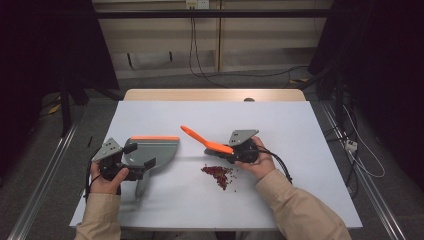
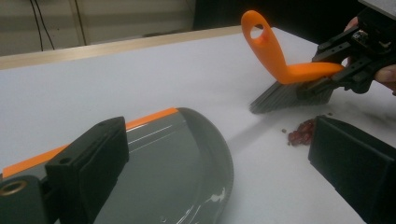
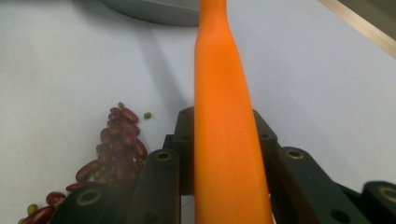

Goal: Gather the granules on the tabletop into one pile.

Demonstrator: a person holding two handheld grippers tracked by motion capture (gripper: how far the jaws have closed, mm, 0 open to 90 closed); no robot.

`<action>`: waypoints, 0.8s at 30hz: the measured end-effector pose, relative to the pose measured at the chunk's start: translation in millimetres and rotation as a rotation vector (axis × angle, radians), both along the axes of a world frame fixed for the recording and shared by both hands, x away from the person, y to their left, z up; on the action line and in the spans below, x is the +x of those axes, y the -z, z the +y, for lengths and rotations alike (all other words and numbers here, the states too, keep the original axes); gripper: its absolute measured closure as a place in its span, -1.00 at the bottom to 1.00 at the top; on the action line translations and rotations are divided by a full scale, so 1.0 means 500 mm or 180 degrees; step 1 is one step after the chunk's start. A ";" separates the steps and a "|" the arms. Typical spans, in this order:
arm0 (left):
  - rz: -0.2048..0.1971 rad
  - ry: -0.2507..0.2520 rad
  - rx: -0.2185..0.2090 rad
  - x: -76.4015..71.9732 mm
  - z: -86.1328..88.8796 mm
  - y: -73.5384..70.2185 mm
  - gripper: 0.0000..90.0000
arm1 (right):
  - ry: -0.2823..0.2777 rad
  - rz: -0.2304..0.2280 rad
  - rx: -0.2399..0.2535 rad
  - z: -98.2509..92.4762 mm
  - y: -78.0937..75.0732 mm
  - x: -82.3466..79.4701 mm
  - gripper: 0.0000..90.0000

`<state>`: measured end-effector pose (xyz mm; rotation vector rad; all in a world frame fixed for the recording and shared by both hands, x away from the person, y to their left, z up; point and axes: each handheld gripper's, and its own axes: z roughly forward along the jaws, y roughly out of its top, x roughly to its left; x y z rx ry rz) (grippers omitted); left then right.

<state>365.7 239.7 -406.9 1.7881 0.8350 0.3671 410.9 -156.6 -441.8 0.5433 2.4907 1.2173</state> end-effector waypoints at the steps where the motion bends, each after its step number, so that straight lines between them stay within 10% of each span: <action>1: 0.0000 0.0002 -0.0001 0.000 0.000 0.000 -0.89 | -0.0010 -0.0017 -0.0033 0.002 -0.001 -0.003 0.59; 19: 0.0000 0.0007 0.0019 -0.001 -0.001 -0.001 -0.89 | -0.0176 -0.0089 0.0181 0.020 0.001 -0.040 0.59; 24: 0.0004 0.0003 0.0002 0.000 0.000 0.000 -0.89 | -0.0122 -0.0086 0.0499 0.005 -0.024 -0.038 0.59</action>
